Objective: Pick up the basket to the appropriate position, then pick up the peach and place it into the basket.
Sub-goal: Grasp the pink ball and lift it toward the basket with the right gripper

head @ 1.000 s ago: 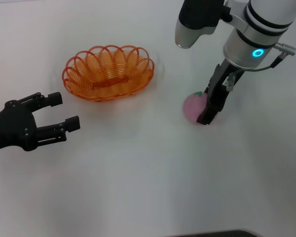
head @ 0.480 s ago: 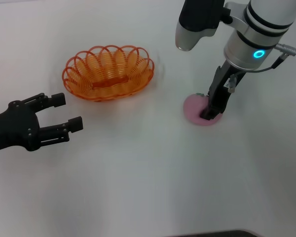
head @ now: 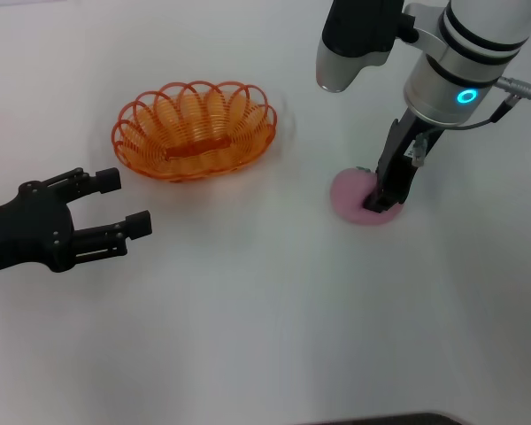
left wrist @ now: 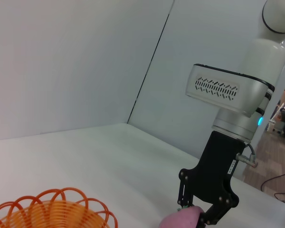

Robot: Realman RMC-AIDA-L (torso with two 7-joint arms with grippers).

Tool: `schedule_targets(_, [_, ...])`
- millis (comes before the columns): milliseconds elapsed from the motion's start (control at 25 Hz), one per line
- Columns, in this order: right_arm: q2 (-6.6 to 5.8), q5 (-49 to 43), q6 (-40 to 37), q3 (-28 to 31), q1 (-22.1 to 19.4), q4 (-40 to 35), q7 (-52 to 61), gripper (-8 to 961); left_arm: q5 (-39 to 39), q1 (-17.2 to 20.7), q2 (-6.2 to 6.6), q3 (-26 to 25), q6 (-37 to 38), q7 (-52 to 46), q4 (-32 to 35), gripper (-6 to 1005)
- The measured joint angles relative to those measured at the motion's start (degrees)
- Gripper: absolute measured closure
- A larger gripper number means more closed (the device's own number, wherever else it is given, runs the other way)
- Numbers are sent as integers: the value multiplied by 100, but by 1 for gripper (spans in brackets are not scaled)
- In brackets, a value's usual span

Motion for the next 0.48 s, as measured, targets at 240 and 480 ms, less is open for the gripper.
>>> schedule_targets(240, [1, -1, -6, 2, 0, 0, 3, 711, 0, -19, 0, 1, 14, -13, 0, 112])
schedule_targets(480, [4, -1, -29, 2, 0, -1, 4, 756, 0, -26, 0, 12, 29, -17, 0, 113])
